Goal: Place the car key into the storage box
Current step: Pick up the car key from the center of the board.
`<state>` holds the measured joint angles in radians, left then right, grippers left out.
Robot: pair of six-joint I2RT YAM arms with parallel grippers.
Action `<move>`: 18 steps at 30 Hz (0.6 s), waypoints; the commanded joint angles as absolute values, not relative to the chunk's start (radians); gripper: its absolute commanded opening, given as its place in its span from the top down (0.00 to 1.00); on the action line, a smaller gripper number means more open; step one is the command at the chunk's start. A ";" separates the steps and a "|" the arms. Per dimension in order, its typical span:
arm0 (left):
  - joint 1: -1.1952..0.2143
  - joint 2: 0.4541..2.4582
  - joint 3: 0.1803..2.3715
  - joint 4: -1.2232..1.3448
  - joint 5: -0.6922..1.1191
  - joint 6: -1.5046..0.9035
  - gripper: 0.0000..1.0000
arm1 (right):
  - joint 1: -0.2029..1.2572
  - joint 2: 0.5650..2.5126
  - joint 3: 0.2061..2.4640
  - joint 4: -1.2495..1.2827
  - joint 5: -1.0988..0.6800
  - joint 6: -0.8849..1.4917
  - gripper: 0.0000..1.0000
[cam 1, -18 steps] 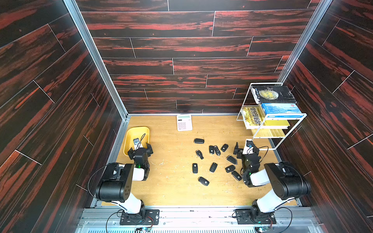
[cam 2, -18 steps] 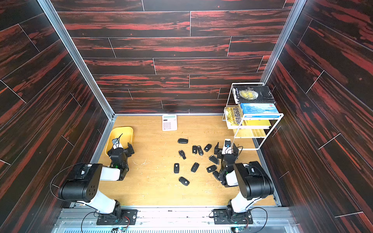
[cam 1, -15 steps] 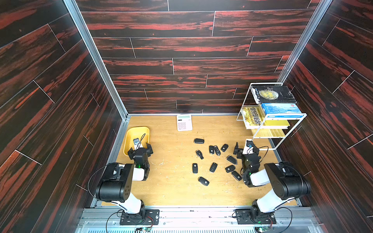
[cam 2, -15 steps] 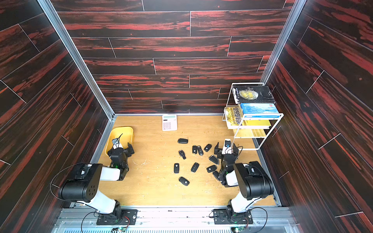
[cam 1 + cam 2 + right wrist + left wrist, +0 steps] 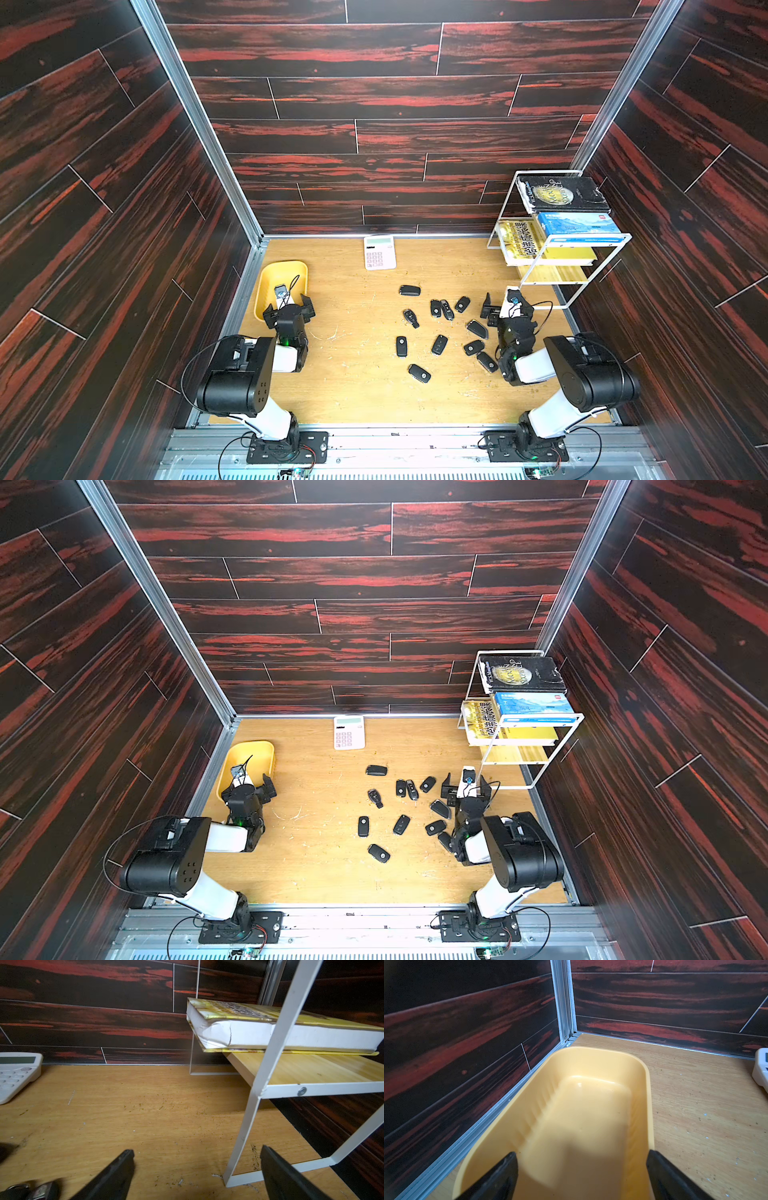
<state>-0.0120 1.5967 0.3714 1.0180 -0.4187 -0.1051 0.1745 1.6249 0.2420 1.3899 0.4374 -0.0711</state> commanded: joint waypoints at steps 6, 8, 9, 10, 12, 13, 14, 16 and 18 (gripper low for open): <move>-0.009 1.590 0.376 1.019 -0.416 -0.107 0.00 | 0.175 1.623 0.252 1.394 0.437 -0.067 0.01; -0.009 1.590 0.376 1.019 -0.416 -0.107 0.00 | 0.175 1.623 0.253 1.394 0.437 -0.068 0.01; -0.009 1.590 0.376 1.019 -0.416 -0.107 0.00 | 0.175 1.624 0.254 1.394 0.437 -0.068 0.02; -0.009 1.589 0.377 1.019 -0.415 -0.107 0.00 | 0.175 1.623 0.253 1.394 0.438 -0.067 0.01; -0.009 1.588 0.375 1.020 -0.410 -0.107 0.00 | 0.175 1.622 0.252 1.396 0.437 -0.068 0.01; -0.008 1.585 0.375 1.015 -0.349 -0.097 0.00 | 0.175 1.620 0.251 1.397 0.437 -0.067 0.01; -0.005 1.583 0.383 0.997 -0.304 -0.079 0.00 | 0.175 1.620 0.250 1.399 0.437 -0.068 0.01; -0.003 1.575 0.380 0.992 -0.293 -0.079 0.00 | 0.175 1.620 0.248 1.402 0.436 -0.067 0.02; -0.004 1.558 0.387 0.976 -0.281 -0.068 0.00 | 0.176 1.616 0.240 1.416 0.436 -0.073 0.01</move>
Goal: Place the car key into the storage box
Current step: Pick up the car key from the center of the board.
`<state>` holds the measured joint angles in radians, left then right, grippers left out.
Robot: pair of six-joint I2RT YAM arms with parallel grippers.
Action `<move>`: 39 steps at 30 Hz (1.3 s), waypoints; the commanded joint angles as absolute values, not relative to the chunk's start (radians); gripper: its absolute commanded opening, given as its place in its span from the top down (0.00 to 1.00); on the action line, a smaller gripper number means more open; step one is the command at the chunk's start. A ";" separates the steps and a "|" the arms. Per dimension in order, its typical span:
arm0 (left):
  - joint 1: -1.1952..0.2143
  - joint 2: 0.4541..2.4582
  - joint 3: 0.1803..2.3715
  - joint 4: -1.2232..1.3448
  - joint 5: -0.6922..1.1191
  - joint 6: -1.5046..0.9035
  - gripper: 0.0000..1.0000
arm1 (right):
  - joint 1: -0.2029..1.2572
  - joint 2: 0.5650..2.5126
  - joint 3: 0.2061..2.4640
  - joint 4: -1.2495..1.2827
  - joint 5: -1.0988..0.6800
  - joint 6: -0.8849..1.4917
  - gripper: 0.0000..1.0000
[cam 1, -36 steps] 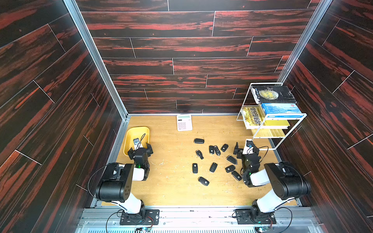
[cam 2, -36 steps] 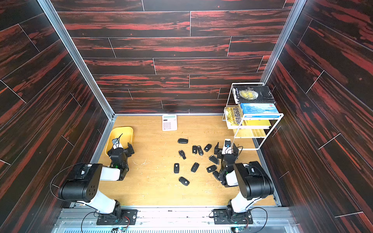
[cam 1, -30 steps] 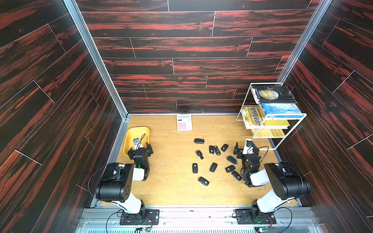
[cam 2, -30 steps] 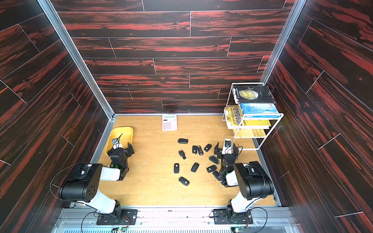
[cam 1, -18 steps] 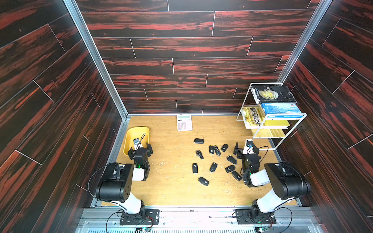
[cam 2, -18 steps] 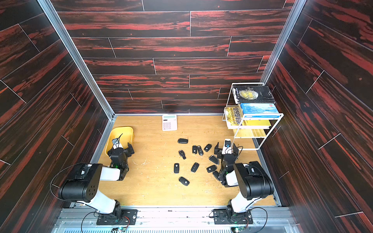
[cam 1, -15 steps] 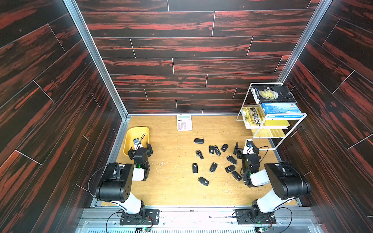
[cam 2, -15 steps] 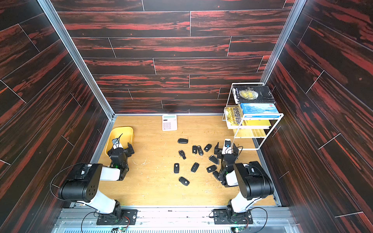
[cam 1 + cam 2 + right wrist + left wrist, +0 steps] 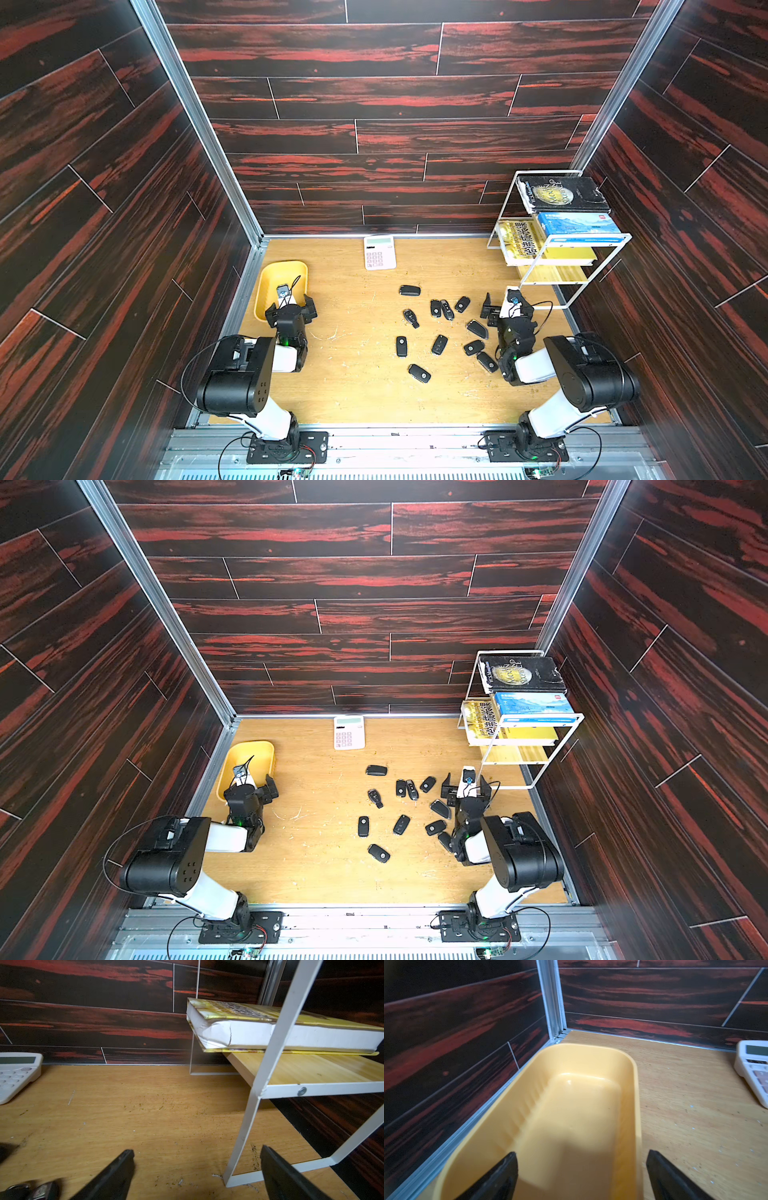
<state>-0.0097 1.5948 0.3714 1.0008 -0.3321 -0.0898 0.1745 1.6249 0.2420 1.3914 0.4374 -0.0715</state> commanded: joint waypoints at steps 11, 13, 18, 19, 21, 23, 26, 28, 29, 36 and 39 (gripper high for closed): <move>-0.021 1.229 0.559 0.384 -0.366 -0.035 0.00 | 0.236 1.408 0.297 1.169 0.473 -0.138 0.01; -0.027 1.145 0.604 0.268 -0.360 -0.037 0.00 | 0.262 1.352 0.344 1.066 0.498 -0.147 0.01; -0.035 1.036 0.777 0.006 -0.353 -0.232 0.00 | 0.305 1.273 0.584 0.586 0.522 -0.061 0.02; -0.034 1.031 0.818 -0.044 -0.326 -0.261 0.00 | 0.307 1.273 0.656 0.459 0.518 -0.012 0.01; -0.035 1.027 0.877 -0.107 -0.232 -0.278 0.00 | 0.305 1.287 0.782 0.252 0.479 0.055 0.01; -0.034 1.025 0.925 -0.159 -0.167 -0.344 0.00 | 0.308 1.298 0.869 0.123 0.421 0.101 0.02; -0.031 1.031 0.981 -0.214 0.046 -0.399 0.00 | 0.310 1.270 0.913 0.062 0.312 0.142 0.01; -0.031 1.024 0.994 -0.225 0.109 -0.472 0.00 | 0.310 1.253 0.955 0.009 0.246 0.169 0.02; -0.029 1.018 0.997 -0.235 0.128 -0.487 0.00 | 0.310 1.250 0.975 -0.020 0.220 0.179 0.01; -0.028 0.848 0.846 -0.091 0.220 -0.597 0.00 | 0.314 1.195 1.034 -0.087 0.025 0.213 0.01; -0.028 0.897 0.877 -0.154 0.311 -0.625 0.01 | 0.314 1.233 1.106 -0.193 -0.010 0.269 0.01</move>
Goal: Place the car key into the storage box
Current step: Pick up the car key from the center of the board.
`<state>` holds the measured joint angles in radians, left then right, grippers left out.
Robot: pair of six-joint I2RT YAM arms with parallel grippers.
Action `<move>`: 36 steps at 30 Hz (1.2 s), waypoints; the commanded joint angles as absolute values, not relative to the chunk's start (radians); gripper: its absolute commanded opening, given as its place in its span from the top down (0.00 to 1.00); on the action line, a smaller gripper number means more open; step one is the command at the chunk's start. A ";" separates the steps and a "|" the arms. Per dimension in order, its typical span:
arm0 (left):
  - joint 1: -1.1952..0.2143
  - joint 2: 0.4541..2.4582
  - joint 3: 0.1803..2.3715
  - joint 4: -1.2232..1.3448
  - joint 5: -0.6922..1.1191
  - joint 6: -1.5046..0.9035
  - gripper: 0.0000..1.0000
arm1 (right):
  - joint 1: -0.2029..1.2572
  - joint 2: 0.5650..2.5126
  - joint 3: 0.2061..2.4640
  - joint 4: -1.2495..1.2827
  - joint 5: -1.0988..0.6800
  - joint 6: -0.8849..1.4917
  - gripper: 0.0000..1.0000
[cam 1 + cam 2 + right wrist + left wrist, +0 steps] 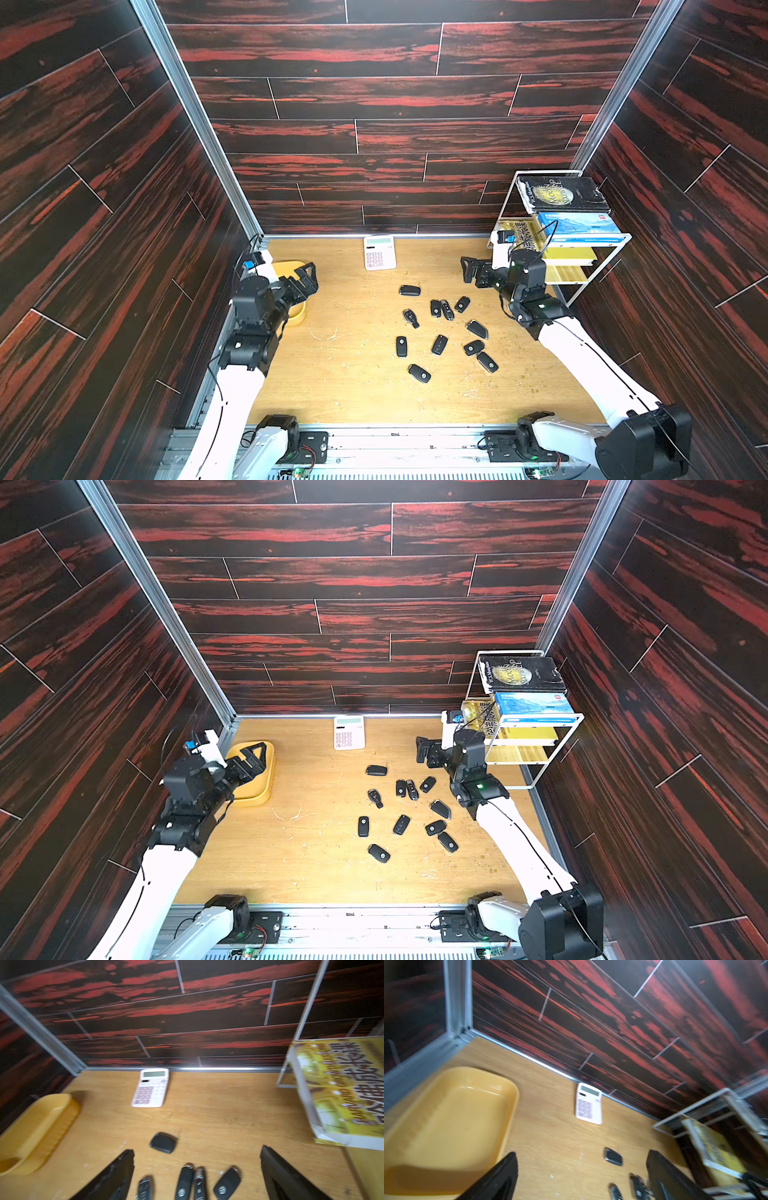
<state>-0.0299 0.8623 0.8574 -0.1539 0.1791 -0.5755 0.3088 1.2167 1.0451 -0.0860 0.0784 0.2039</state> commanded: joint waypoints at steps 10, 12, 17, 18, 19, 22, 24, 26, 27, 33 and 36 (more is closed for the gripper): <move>-0.028 1.231 1.215 -0.727 0.239 -0.424 0.34 | 0.355 1.402 1.161 -0.405 -0.118 0.324 0.01; -0.024 1.274 1.307 -0.867 0.100 -0.397 0.38 | 0.388 1.451 1.187 -0.454 -0.088 0.296 0.02; -0.020 1.337 1.402 -0.932 0.048 -0.331 0.00 | 0.423 1.493 1.212 -0.454 -0.055 0.281 0.01; -0.020 1.350 1.418 -0.945 0.040 -0.321 0.00 | 0.423 1.504 1.225 -0.458 -0.051 0.280 0.01; -0.020 1.362 1.431 -0.954 0.025 -0.321 0.00 | 0.423 1.519 1.241 -0.464 -0.051 0.280 0.01; -0.008 1.431 1.485 -1.010 0.010 -0.325 0.00 | 0.431 1.603 1.300 -0.497 -0.076 0.261 0.04; -0.001 1.487 1.500 -1.036 -0.020 -0.361 0.00 | 0.452 1.677 1.360 -0.538 -0.064 0.241 0.06; 0.008 1.536 1.498 -1.050 -0.018 -0.398 0.00 | 0.480 1.744 1.412 -0.576 -0.034 0.220 0.10; 0.015 1.556 1.494 -1.049 0.000 -0.404 0.00 | 0.496 1.771 1.434 -0.587 -0.016 0.213 0.11; 0.072 1.612 1.481 -1.031 0.083 -0.402 0.00 | 0.567 1.860 1.502 -0.605 0.065 0.208 0.14; 0.100 1.606 1.475 -1.014 0.082 -0.395 0.00 | 0.587 1.898 1.530 -0.627 0.063 0.201 0.16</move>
